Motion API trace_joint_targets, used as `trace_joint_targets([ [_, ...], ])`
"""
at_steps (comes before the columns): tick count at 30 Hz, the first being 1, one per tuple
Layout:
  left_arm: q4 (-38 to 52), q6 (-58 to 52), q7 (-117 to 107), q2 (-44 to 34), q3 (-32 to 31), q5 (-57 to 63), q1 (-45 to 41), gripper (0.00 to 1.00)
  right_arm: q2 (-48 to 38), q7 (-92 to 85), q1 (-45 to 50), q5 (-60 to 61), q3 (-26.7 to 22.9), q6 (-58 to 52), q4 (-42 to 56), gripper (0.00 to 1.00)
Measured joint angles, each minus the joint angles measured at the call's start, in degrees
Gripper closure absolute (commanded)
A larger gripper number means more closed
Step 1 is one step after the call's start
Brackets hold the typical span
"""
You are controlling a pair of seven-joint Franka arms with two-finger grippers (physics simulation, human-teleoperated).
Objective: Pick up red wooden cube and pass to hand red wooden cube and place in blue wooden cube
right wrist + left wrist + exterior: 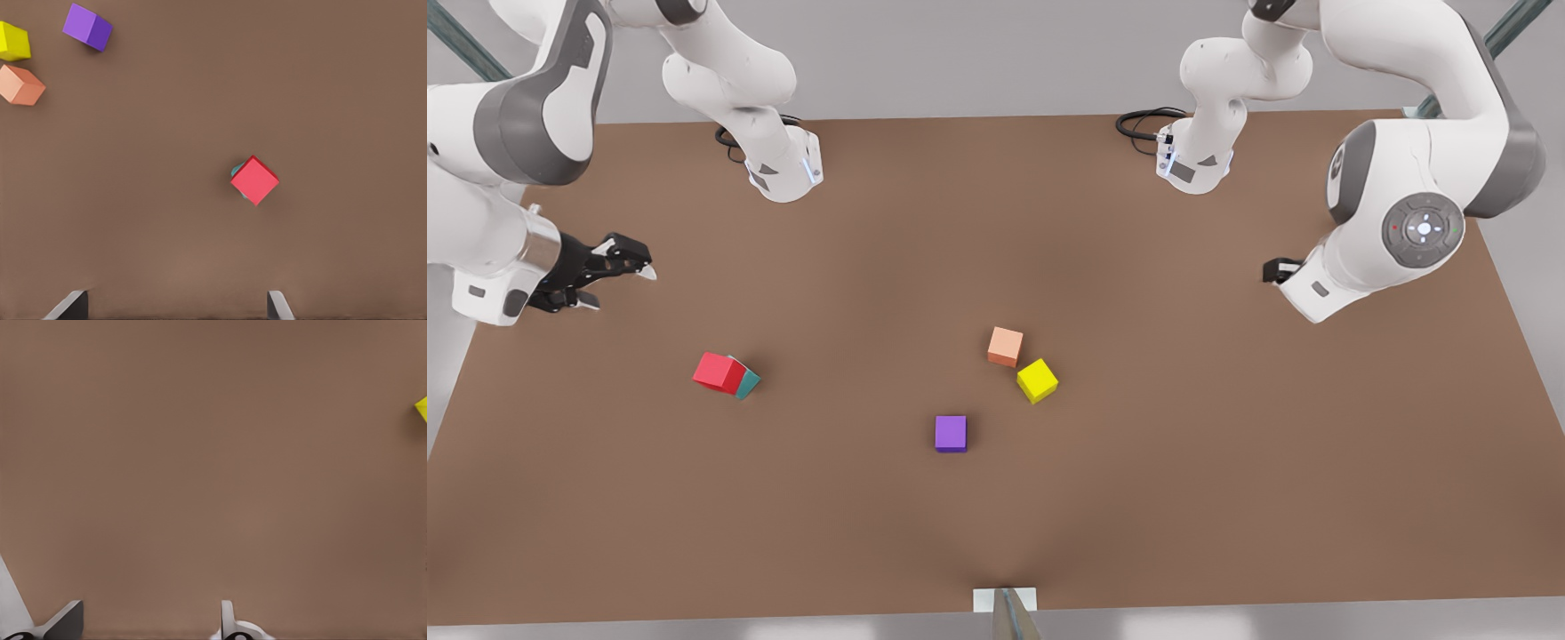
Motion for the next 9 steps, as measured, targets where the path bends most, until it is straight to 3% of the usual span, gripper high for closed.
trace_joint_targets([
  [9, 0.03, -2.65, 0.04, 0.3, -0.61, -0.01, 0.62, 0.0, -1.16, 14.62, -0.51, -1.06, 0.73, 1.84, -2.44, 0.0],
])
